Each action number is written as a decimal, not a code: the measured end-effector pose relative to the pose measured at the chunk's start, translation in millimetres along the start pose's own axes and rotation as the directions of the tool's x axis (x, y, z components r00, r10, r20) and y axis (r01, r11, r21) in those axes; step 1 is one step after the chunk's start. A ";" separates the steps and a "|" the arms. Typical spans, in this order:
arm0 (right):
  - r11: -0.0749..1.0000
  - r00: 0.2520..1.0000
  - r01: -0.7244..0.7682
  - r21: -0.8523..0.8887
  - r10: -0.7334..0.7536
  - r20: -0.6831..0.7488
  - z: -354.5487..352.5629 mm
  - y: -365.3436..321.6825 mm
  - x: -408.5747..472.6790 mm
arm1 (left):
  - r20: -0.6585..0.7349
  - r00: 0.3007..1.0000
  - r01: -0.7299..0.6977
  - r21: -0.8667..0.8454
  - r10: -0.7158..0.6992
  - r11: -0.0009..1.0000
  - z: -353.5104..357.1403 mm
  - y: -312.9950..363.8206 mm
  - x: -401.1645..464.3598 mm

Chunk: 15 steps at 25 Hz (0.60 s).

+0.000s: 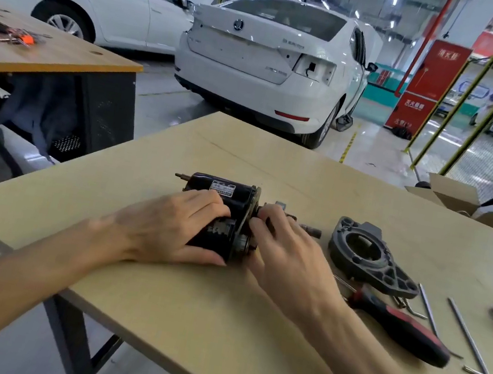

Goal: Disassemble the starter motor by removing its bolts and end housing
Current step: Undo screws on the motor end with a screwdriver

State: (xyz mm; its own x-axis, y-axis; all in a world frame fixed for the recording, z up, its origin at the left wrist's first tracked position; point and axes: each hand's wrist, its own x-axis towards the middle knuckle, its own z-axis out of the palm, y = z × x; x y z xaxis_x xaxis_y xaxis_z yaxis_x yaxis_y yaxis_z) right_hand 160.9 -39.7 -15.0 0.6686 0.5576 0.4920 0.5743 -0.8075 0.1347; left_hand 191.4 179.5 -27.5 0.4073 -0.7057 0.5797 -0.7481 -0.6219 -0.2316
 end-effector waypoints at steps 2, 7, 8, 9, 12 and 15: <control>0.997 0.995 0.072 0.014 -0.071 -0.063 -0.2 11.0 -2.3 | 0.033 0.999 0.041 -0.058 -0.039 0.997 -1.4 -1.8 -4.7; 0.991 0.980 0.038 0.129 -0.012 -0.197 -6.0 28.4 -4.6 | 0.089 0.987 0.136 -0.040 -0.132 0.990 -12.7 -19.3 -24.0; 0.988 0.977 -0.005 0.152 0.037 -0.210 -6.7 31.1 -4.5 | 0.096 0.985 0.145 -0.046 -0.140 0.988 -13.0 -20.2 -25.8; 0.985 0.974 -0.045 0.166 0.080 -0.212 -6.7 33.1 -5.0 | 0.099 0.984 0.151 -0.054 -0.145 0.987 -12.9 -20.2 -25.8; 0.977 0.970 -0.087 0.194 0.128 -0.206 -4.9 36.3 -8.2 | 0.045 0.986 0.163 -0.079 -0.160 0.983 -11.6 -19.5 -20.2; 0.980 0.986 -0.045 0.193 0.075 -0.147 -3.7 35.2 -13.6 | -0.025 0.943 0.316 -0.244 -0.332 0.917 -9.7 -21.7 2.0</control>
State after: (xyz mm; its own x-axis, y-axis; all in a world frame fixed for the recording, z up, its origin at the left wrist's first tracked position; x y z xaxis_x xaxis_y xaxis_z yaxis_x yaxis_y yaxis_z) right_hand 170.2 -76.4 -13.8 0.6331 0.4616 0.6213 0.6239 -0.7794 -0.0567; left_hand 203.3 194.9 -13.7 0.6192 -0.4506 0.6431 -0.6850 -0.7104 0.1618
